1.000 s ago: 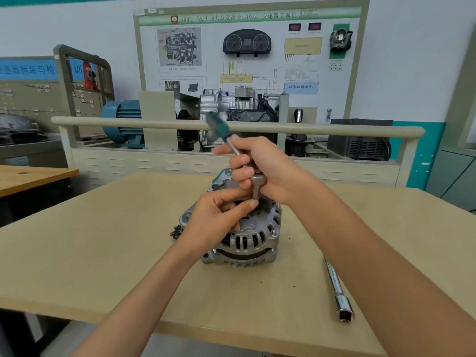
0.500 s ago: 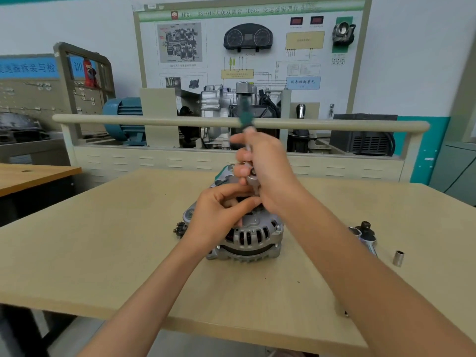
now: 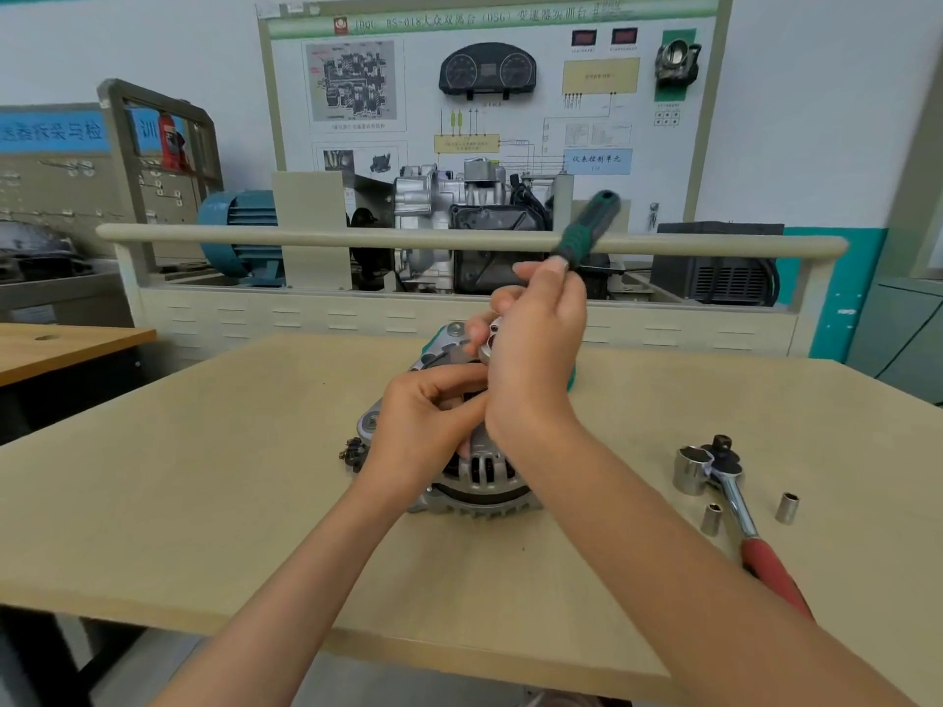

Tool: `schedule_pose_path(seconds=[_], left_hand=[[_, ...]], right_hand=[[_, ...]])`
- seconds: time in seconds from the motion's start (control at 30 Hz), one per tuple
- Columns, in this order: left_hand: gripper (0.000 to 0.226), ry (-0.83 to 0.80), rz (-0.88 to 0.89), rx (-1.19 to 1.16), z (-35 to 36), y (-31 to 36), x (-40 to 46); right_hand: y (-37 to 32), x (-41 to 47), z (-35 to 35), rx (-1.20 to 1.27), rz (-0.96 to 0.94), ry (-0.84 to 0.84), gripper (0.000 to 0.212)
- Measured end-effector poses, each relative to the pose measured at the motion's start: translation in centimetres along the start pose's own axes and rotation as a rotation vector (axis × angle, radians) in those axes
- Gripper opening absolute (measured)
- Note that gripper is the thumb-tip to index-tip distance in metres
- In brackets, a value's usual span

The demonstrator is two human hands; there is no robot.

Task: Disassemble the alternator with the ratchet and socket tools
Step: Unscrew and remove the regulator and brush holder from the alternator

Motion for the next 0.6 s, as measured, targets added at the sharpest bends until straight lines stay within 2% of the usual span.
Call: schedule_pose_path(seconds=[0.07, 0.17, 0.23, 0.27, 0.33, 0.4, 0.47, 0.53, 0.6], left_hand=[[0.045, 0.007, -0.014, 0.009, 0.0, -0.3, 0.1], [0.031, -0.003, -0.03, 0.011, 0.1, -0.5, 0.1], [0.027, 0.005, -0.056, -0.001, -0.1, -0.8, 0.0], [0.026, 0.01, -0.061, -0.002, -0.2, -0.9, 0.0], [0.029, 0.019, -0.051, -0.001, -0.3, -0.7, 0.0], [0.041, 0.033, -0.022, 0.004, -0.3, -0.3, 0.0], [0.04, 0.033, -0.001, 0.02, -0.3, 0.1, 0.0], [0.037, 0.036, -0.005, 0.018, -0.3, 0.0, 0.0], [0.041, 0.034, -0.02, 0.006, -0.3, -0.4, 0.0]], right_hand=[[0.8, 1.0, 1.1, -0.132, 0.181, -0.133, 0.032], [2.7, 0.4, 3.4, -0.424, 0.526, -0.536, 0.031], [3.2, -0.8, 4.2, -0.562, 0.613, -0.742, 0.032], [3.3, -1.0, 4.4, -0.587, 0.608, -0.757, 0.032], [3.1, -0.4, 4.3, -0.496, 0.481, -0.596, 0.032], [1.4, 0.1, 3.0, -0.305, 0.164, -0.296, 0.031], [-0.3, -0.7, 0.6, -0.123, -0.093, -0.038, 0.03], [-0.4, -0.6, -0.1, -0.017, -0.085, 0.017, 0.031], [0.3, 0.1, 0.8, -0.071, 0.06, -0.087, 0.031]])
Point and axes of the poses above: each hand's wrist, its own x-axis towards the middle knuckle, its own z-axis out of the palm, y = z × x, the point moved 9 cm from there along x, towards the middle knuckle, and after that the axes turned 5 degrees about z, right-handed, at the moved point
